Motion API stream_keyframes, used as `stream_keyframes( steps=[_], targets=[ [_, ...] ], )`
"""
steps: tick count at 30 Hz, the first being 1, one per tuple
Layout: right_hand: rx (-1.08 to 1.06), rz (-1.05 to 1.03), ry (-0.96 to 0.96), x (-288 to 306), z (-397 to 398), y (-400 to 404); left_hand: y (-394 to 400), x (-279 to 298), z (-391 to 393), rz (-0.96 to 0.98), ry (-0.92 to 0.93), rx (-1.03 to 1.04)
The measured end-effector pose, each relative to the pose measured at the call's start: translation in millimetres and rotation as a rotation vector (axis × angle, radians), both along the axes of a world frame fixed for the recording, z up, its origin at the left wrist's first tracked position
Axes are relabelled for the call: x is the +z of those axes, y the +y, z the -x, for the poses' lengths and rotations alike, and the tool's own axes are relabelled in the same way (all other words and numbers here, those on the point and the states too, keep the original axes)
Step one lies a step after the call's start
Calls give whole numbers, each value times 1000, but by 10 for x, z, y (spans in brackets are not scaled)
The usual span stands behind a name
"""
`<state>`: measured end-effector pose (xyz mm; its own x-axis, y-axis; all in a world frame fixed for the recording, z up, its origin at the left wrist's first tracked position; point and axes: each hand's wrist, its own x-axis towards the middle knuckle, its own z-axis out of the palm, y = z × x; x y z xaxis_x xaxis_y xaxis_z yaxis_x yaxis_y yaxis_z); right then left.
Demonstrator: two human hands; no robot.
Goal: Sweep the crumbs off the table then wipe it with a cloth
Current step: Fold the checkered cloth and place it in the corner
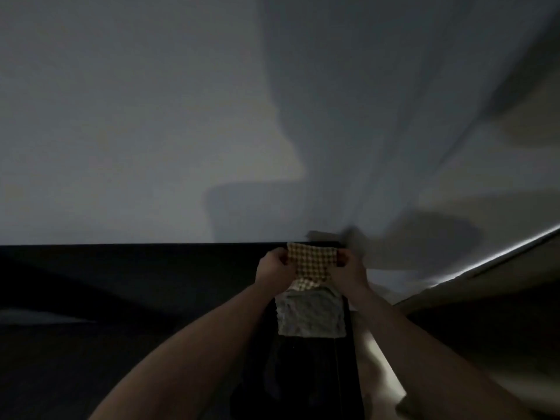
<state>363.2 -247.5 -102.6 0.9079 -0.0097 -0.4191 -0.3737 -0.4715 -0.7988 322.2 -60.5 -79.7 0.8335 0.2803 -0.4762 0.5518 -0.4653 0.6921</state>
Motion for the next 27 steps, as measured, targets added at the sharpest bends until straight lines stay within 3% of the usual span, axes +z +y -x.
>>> stream_keyframes(
  steps=[3,6,9,12,15,21,27],
  targets=[
    [-11,-46,-77,-43,-329,90,15,-20,-314,-24,-45,19],
    [88,6,-80,-171,-460,93,53,-144,-418,-154,37,-104],
    [339,198,-83,-407,-404,21,39,-330,-354,-322,70,-345],
    [600,382,-90,-749,-197,-48,-63,-509,-256,-365,97,-617],
    [728,524,-159,-918,-29,-59,-131,-684,-153,-404,147,-710],
    [736,632,-177,-858,-22,-9,-105,-707,-226,-421,182,-758],
    [526,407,-282,-781,174,-135,-92,-663,111,-401,7,-599]
  ],
)
